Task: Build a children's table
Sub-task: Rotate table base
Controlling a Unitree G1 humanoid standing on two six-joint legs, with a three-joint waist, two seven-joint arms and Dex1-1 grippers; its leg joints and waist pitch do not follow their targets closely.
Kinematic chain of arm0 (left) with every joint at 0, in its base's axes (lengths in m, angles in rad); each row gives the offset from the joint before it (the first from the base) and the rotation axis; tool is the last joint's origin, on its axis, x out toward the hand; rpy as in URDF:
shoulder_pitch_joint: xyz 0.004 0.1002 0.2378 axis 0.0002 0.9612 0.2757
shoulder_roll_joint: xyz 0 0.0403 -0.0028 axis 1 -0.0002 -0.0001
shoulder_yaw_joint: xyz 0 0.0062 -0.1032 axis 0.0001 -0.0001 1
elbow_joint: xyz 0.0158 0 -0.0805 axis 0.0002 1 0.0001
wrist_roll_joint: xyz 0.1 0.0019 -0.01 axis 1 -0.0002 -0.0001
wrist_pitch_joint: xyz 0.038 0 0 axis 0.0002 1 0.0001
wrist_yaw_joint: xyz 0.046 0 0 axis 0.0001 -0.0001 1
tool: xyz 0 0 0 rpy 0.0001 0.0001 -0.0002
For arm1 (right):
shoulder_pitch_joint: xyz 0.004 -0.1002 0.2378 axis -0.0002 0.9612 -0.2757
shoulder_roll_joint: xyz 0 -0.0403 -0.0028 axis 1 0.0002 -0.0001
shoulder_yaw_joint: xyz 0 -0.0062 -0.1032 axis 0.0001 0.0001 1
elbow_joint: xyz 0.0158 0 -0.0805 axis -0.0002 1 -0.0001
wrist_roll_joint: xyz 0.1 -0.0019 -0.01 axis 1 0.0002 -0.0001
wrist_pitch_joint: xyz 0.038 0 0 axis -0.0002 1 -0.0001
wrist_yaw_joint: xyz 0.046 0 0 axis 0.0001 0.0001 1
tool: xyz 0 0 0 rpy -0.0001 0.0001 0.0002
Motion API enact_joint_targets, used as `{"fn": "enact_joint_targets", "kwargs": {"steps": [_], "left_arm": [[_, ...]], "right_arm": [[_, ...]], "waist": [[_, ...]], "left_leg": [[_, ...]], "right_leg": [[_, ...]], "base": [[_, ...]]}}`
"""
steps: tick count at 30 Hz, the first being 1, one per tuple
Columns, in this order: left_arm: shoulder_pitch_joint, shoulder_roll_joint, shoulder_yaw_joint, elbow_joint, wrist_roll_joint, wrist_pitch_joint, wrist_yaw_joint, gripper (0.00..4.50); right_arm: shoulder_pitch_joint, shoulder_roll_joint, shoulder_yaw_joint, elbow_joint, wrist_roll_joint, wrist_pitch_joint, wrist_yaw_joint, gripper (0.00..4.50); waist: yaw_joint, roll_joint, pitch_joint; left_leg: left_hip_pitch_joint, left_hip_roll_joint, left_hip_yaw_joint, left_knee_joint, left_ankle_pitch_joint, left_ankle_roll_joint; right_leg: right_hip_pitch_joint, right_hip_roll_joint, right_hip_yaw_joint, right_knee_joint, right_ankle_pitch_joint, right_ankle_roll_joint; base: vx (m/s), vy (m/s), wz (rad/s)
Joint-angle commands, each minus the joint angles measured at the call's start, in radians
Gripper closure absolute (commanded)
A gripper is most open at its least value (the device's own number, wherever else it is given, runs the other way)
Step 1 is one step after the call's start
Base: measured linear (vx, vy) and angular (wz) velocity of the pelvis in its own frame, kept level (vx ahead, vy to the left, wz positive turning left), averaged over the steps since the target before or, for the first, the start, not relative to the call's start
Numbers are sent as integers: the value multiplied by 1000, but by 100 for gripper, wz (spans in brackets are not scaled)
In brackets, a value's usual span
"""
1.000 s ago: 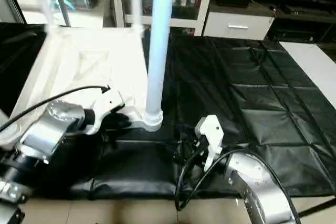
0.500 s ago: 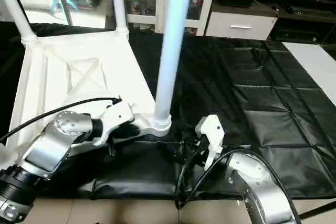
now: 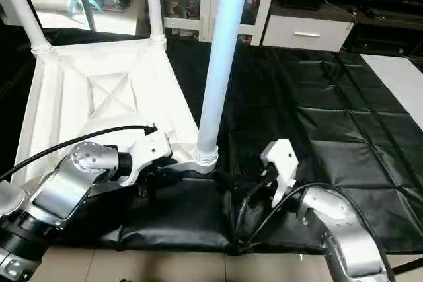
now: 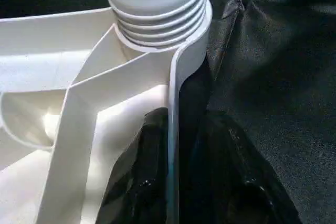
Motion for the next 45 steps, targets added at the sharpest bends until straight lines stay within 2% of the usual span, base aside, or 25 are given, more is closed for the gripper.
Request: {"fn": "enact_joint_targets", "kwargs": {"steps": [1,3,8,9,13,14,17,20,21,22,23,25,26,28,33,39,45], "left_arm": [[-26,-17,-5,65,-4,-62,3,330],[-37,-19,-7,97,1,-80,10,330],[-59,-17,-12,147,5,-101,8,330],[-62,-16,-10,152,1,-106,2,347],[-68,-14,-1,177,-8,-138,-12,357],[-66,-10,-1,178,-8,-143,-14,374],[-53,16,-10,164,-1,-148,-31,374],[-38,46,-9,139,-5,-140,-53,374],[-37,47,-9,138,-5,-140,-53,374],[-34,53,-8,133,-5,-138,-57,374],[-34,55,-7,132,-5,-135,-58,349],[-30,63,-2,123,-11,-111,-67,340],[-26,69,-1,117,-13,-106,-73,335],[-21,75,-2,114,-11,-113,-71,306],[-19,72,-5,123,-8,-119,-62,306],[-27,45,7,152,-24,-141,-49,366],[-24,28,8,179,-34,-142,-48,417]], "right_arm": [[-11,-6,-16,11,-1,-11,7,52],[-13,-6,-15,13,-1,-13,6,52],[-11,-6,-18,10,0,-15,4,52],[-10,-7,-20,7,1,-14,4,52],[-6,-9,-27,7,5,-15,6,52],[-7,-10,-28,9,4,-15,6,52],[-7,-11,-29,12,5,-16,7,52],[-12,-12,-28,15,5,-15,10,52],[-12,-12,-28,15,5,-15,10,52],[-13,-12,-27,16,5,-15,11,52],[-13,-12,-27,16,5,-15,11,52],[-15,-11,-26,18,4,-15,13,52],[-16,-10,-24,18,4,-14,13,52],[-17,-8,-21,18,3,-14,14,52],[-19,-5,-19,17,2,-12,17,52],[-20,-2,-17,16,2,-11,16,52],[-25,-1,-20,18,1,-13,15,52]], "waist": [[2,-3,-54],[3,0,-56],[2,-1,-57],[2,1,-56],[2,-2,-55],[2,-2,-55],[2,-5,-55],[-1,-3,-55],[-1,-8,-55],[-1,-6,-55],[-1,-5,-55],[0,-8,-54],[0,-7,-53],[-1,-7,-53],[-1,-8,-53],[0,-6,-54],[2,-7,-52]], "left_leg": [[-3,31,-17,-76,-252,36],[-2,31,-17,-75,-247,37],[-1,32,-16,-74,-246,37],[-2,32,-16,-75,-244,38],[-2,32,-16,-75,-251,38],[-1,33,-16,-75,-255,37],[-2,33,-16,-76,-253,36],[-2,34,-17,-76,-252,35],[-2,34,-16,-76,-251,36],[-1,35,-16,-76,-248,37],[-1,35,-16,-76,-246,36],[-1,35,-15,-76,-246,36],[-1,35,-16,-77,-248,35],[-1,34,-16,-77,-257,30],[-1,35,-17,-78,-265,27],[0,34,-16,-77,-259,28],[1,35,-16,-79,-279,23]], "right_leg": [[37,-41,33,-75,-315,-159],[37,-42,33,-74,-303,-162],[38,-42,32,-71,-278,-176],[38,-42,32,-71,-281,-177],[38,-43,32,-73,-301,-173],[37,-43,32,-74,-310,-170],[37,-43,32,-73,-312,-168],[37,-44,33,-72,-311,-169],[37,-44,32,-72,-311,-170],[36,-44,33,-71,-308,-172],[36,-44,33,-70,-302,-174],[36,-44,33,-70,-304,-175],[36,-44,33,-70,-310,-174],[35,-44,33,-71,-324,-170],[35,-44,33,-73,-331,-165],[35,-43,34,-71,-308,-173],[34,-44,34,-74,-333,-166]], "base": [[0,0,0],[0,0,0],[0,0,0],[0,0,0],[0,0,0],[0,0,0],[0,0,0],[0,0,0],[0,0,0],[0,0,0],[0,0,0],[0,0,0],[0,0,0],[0,0,0],[0,0,0],[0,0,0],[0,0,0]]}}
